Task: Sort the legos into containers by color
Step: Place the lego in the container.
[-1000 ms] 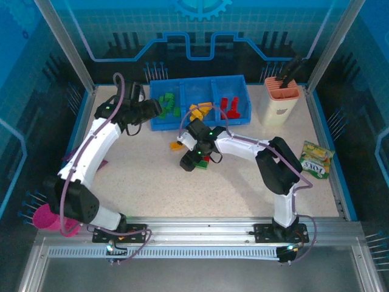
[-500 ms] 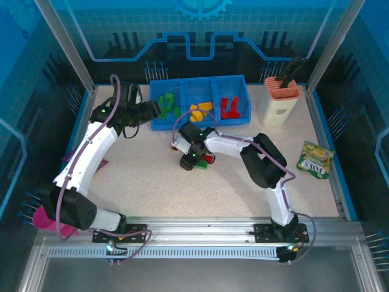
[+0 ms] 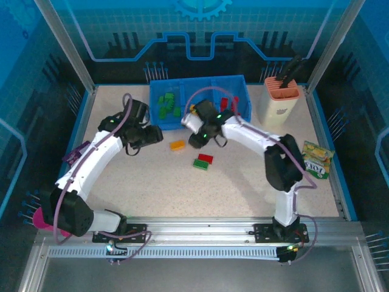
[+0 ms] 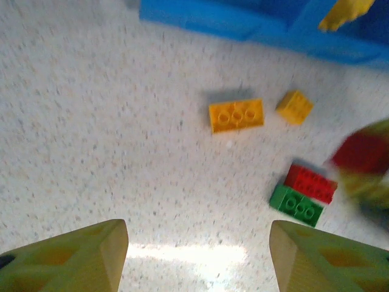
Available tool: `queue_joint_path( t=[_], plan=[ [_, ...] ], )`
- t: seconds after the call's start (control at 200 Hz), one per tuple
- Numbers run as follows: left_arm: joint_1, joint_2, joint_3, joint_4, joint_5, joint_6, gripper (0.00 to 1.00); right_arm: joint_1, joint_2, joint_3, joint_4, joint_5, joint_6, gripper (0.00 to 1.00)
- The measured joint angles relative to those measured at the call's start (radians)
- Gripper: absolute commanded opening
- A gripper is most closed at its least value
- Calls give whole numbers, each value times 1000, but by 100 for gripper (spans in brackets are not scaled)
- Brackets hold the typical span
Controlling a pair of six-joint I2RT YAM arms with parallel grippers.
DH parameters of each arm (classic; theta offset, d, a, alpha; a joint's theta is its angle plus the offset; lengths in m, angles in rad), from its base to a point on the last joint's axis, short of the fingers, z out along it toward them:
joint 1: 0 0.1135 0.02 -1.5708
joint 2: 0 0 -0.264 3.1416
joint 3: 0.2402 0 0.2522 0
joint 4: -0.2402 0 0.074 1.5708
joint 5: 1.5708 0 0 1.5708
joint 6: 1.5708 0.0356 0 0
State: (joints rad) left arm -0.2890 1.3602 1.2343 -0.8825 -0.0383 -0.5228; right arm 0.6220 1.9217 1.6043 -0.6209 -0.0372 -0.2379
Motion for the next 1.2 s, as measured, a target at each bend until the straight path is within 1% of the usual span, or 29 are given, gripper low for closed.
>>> queue_joint_path(
  t=[0.1,0.24,0.325,0.42,0.525,0.645,0.826,0.921,1.101,1.201],
  plan=[
    [-63,-7,-63,5,1,-74,66,-108,-48,74,5,12,-8,38],
    [-208,26,-92,29,5,-157,67,-243,-50,141,26,29,-2,38],
    [-288,85,-90,58,6,-185,68,-312,-7,188,30,32,6,38],
    [-356,169,-69,73,1,-204,68,-358,74,253,39,34,10,38],
    [-418,261,-22,82,-10,-212,69,-381,183,341,37,35,5,38],
    [-478,349,46,91,-25,-208,73,-386,311,460,24,42,-19,38],
    [-544,480,169,80,-84,-143,75,-392,441,594,-10,50,-55,44],
    [-560,522,216,58,-121,-89,76,-400,475,633,-29,53,-68,48],
    [-562,571,290,12,-180,34,78,-417,516,697,-45,54,-91,57],
    [-562,600,319,-9,-208,87,79,-421,517,701,-50,53,-100,66]
  ],
)
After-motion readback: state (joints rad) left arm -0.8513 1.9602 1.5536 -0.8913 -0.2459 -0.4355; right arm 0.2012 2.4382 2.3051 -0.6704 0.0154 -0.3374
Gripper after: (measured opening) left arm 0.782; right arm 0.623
